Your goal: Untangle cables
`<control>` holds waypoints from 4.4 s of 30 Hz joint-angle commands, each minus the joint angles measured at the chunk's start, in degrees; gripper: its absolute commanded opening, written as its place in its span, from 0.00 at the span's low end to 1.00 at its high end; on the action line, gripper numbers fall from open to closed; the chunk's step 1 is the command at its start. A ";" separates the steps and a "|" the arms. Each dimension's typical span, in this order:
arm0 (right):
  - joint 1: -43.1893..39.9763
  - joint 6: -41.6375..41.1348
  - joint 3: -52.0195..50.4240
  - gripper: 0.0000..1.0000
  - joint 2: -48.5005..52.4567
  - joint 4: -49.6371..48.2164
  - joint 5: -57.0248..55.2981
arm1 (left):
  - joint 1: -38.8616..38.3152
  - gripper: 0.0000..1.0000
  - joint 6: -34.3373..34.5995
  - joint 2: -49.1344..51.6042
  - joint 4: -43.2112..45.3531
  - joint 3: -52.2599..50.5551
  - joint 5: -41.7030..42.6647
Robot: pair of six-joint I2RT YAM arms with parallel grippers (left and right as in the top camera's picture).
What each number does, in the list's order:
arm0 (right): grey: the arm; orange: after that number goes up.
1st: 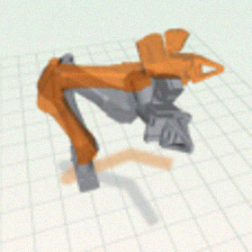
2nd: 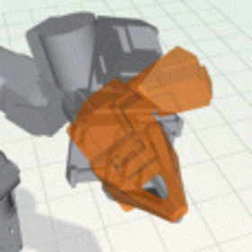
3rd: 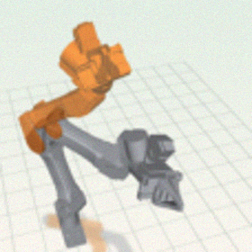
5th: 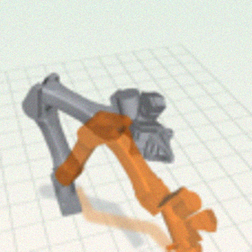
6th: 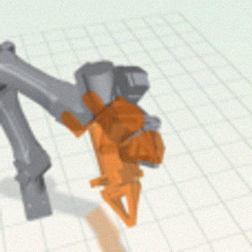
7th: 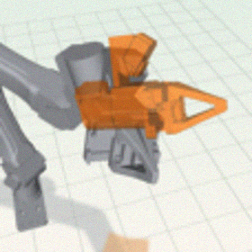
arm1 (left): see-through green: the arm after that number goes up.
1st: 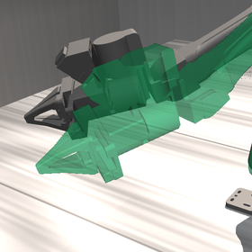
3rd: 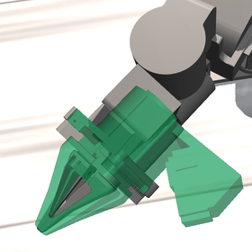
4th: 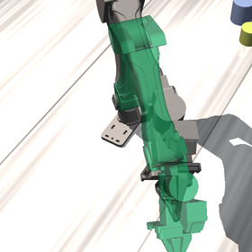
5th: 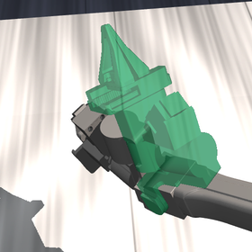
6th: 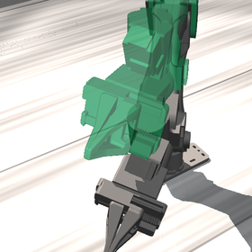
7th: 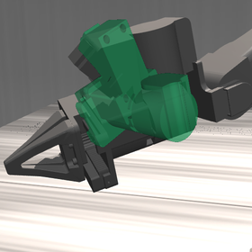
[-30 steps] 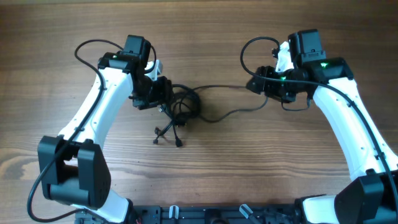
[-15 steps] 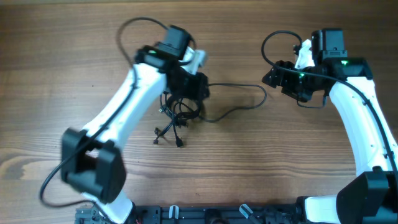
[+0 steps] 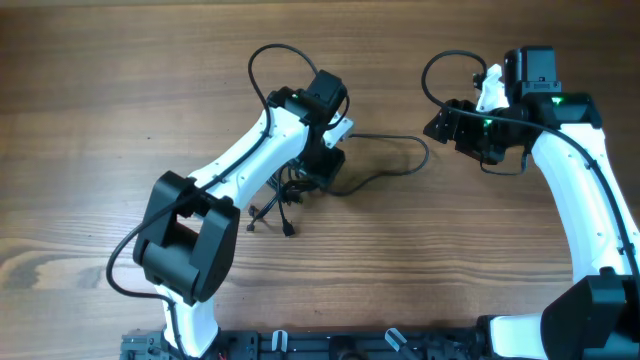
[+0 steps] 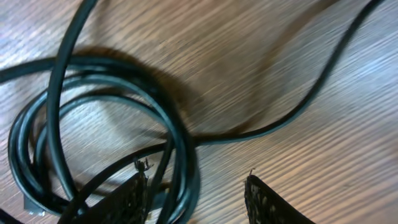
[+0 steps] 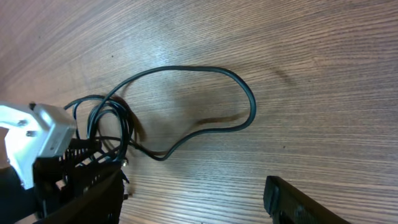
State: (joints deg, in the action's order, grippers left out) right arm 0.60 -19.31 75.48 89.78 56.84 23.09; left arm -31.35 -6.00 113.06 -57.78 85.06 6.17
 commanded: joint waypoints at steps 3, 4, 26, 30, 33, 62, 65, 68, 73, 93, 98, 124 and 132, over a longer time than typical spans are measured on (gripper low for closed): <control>0.07 1.42 0.59 0.74 -0.15 0.22 0.70 | 0.11 0.45 -1.27 0.22 2.82 -5.46 -0.33; 0.07 1.62 0.59 0.74 -0.15 0.20 0.70 | 0.11 0.44 -1.29 0.22 3.34 -6.38 0.46; 0.20 5.01 0.59 0.74 -0.15 -5.16 17.42 | 4.94 0.04 0.70 -5.73 2.56 -8.28 29.66; 2.25 3.82 0.59 0.74 -0.15 -9.97 24.24 | 13.09 0.04 -1.31 -12.59 3.21 -5.40 57.16; 5.01 0.59 0.59 0.74 -0.15 -13.35 24.24 | 19.41 0.04 -1.31 -15.61 3.96 -5.40 75.71; 16.48 -21.14 0.59 0.49 14.80 -23.56 6.88 | 22.91 0.04 36.70 -22.32 31.41 1.51 84.19; 16.46 -21.14 0.59 0.50 14.82 -23.32 6.86 | 22.91 0.04 54.14 -24.22 54.27 3.23 84.19; 16.46 -21.14 0.59 0.50 14.82 -23.30 6.84 | 23.08 0.04 70.14 -25.31 76.54 3.32 84.15; 16.35 -20.48 0.59 0.49 14.82 -22.69 6.67 | 27.91 0.04 92.74 -25.66 102.29 3.32 82.47; 4.85 -9.79 0.59 0.45 14.58 -15.47 12.02 | 51.98 0.04 91.93 -25.09 93.24 3.23 79.34; 5.38 -3.61 0.59 0.49 13.38 -16.11 14.32 | 45.99 0.04 90.16 -23.76 93.07 2.23 83.17; 5.27 -1.44 0.59 0.73 -3.76 -13.49 13.81 | 17.00 0.20 36.20 -19.52 54.88 -40.74 34.03; 5.27 -1.53 0.59 0.76 -3.76 -13.44 13.40 | 15.37 0.50 29.44 -23.65 38.32 -29.24 31.69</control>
State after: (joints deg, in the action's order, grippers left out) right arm 5.96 -21.71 76.23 86.46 43.33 36.40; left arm -15.81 30.70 93.56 -11.60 47.24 41.71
